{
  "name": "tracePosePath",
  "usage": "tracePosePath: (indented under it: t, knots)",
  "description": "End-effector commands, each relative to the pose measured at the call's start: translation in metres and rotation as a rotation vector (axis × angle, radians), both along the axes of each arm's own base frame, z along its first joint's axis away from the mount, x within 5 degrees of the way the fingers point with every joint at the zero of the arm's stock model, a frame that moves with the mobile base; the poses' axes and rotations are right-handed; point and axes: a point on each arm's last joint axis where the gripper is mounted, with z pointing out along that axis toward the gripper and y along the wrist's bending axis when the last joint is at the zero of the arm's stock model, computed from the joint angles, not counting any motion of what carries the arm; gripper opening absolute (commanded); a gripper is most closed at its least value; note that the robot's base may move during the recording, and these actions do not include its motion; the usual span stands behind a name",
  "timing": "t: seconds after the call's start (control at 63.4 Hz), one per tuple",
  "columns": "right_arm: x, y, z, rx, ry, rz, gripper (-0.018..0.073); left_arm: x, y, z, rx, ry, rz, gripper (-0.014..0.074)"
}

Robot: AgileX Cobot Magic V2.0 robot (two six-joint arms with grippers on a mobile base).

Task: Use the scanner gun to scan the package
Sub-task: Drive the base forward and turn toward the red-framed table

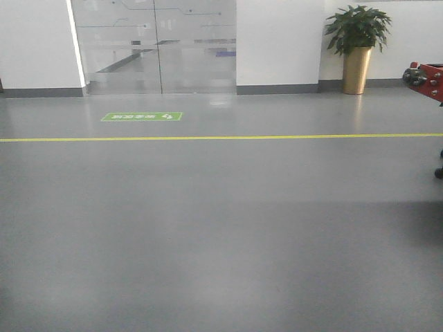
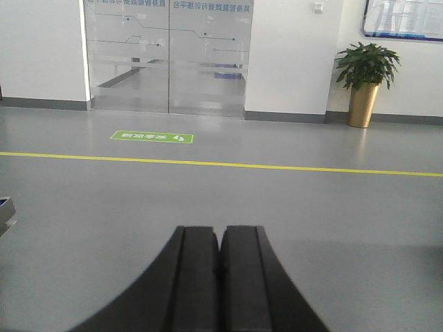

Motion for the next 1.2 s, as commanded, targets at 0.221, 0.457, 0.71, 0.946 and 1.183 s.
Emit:
tracePosePath:
  t: [0.221, 0.457, 0.71, 0.946, 1.183]
  knots:
    - [-0.0006, -0.0005, 0.0029, -0.003, -0.023, -0.008, -0.0168, -0.0005, 0.0002, 0.0026, -0.002, -0.021, 0.004, -0.0111]
    - [-0.0006, -0.0005, 0.0029, -0.003, -0.023, -0.008, -0.0168, -0.0005, 0.0002, 0.0026, -0.002, -0.021, 0.004, -0.0111]
    - [-0.0006, -0.0005, 0.0029, -0.003, -0.023, -0.008, -0.0168, -0.0005, 0.0002, 0.0026, -0.002, -0.021, 0.004, -0.0111]
    - [-0.0006, -0.0005, 0.0029, -0.003, -0.023, -0.008, -0.0168, -0.0005, 0.0002, 0.0026, -0.002, -0.021, 0.004, -0.0111]
    - [-0.0006, -0.0005, 0.0029, -0.003, -0.023, -0.008, -0.0168, -0.0005, 0.0002, 0.0026, -0.002, -0.021, 0.004, -0.0111]
